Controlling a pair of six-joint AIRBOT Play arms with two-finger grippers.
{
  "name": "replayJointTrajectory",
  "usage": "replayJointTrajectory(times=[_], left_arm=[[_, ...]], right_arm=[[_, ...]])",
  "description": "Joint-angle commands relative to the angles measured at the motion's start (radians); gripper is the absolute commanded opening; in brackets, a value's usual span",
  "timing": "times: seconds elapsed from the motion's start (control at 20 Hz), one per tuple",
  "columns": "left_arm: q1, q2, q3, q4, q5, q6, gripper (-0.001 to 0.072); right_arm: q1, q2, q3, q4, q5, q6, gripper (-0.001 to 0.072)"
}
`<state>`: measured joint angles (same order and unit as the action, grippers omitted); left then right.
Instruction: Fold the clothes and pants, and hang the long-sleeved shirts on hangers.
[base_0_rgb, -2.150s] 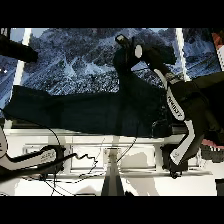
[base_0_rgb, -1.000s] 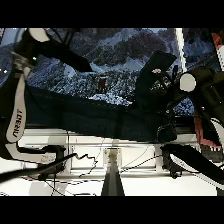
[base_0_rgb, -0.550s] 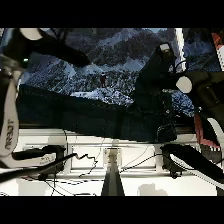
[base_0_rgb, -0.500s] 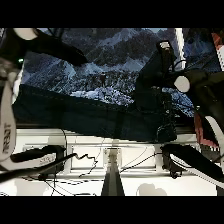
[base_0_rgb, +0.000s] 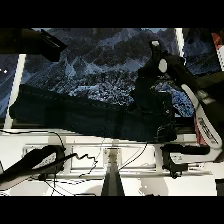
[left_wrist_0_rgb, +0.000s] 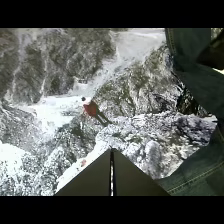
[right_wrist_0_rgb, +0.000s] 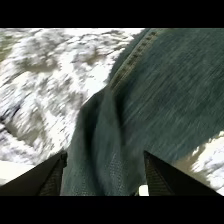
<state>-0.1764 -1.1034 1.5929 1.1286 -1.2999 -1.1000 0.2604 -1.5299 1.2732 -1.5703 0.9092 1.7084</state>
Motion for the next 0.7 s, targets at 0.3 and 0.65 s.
replayJointTrajectory(times=[0.3, 0.65], left_arm=[[0.002, -0.025, 0.0, 0.005, 0.002, -0.001, 0.0016], [0.002, -0.063, 0.0, 0.005, 0.002, -0.001, 0.0016]], right_arm=[[-0.026, -0.342, 0.34, -0.001, 0.272, -0.023, 0.0524], [-0.025, -0.375, 0.409, -0.036, 0.267, -0.002, 0.0019]])
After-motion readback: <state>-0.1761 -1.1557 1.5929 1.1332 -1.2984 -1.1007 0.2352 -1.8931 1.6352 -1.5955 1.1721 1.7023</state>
